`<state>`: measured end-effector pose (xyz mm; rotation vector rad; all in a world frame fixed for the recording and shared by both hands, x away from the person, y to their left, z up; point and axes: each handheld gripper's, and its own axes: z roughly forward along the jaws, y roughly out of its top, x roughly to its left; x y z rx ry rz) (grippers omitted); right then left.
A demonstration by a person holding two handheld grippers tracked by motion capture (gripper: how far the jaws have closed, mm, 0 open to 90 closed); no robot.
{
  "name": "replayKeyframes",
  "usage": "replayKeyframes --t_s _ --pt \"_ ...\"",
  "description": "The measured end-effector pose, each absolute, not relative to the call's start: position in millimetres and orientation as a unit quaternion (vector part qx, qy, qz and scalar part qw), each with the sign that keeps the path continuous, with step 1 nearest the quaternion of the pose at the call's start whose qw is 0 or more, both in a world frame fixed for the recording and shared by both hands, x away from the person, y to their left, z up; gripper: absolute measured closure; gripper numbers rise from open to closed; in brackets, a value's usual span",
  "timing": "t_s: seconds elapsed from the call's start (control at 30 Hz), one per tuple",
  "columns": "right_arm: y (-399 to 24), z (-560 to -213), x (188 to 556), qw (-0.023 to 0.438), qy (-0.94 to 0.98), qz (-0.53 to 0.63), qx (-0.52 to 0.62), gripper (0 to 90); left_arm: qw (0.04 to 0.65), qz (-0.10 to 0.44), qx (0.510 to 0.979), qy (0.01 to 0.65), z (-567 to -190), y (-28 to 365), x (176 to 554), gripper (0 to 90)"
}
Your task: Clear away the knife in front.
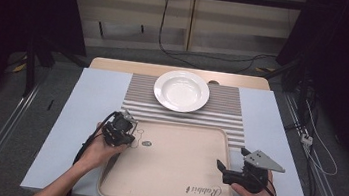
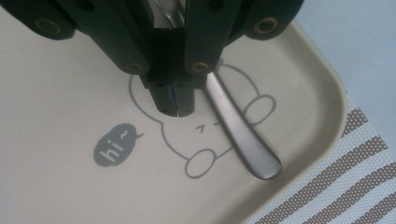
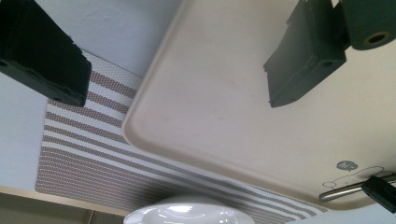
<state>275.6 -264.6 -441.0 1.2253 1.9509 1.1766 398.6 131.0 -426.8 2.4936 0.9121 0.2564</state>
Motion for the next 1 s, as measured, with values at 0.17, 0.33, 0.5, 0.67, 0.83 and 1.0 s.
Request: replayKeyframes --t_s 0.17,0.33,0.5,0.67,0.83,1.0 --pt "-265 -441 275 0.275 0.725 0.437 0.456 7.1 0.239 0.094 0.906 0.337 -427 136 398 90.0" --pt "-265 -441 275 0.275 0.725 0.437 0.456 7.1 0.237 0.101 0.904 0.342 -427 136 395 90.0" --pt "-265 -441 275 0.275 0.725 0.437 0.456 7.1 0.228 0.116 0.904 0.342 -427 137 391 90.0" --pt "-265 -440 275 0.277 0.725 0.438 0.454 7.1 0.226 0.134 0.904 0.339 -428 136 386 90.0" --pt "-265 -440 275 0.276 0.725 0.438 0.455 7.1 0.230 0.134 0.896 0.356 -428 146 383 90.0" --pt "-264 -441 275 0.277 0.725 0.437 0.455 7.1 0.235 0.134 0.894 0.357 -429 147 383 89.9"
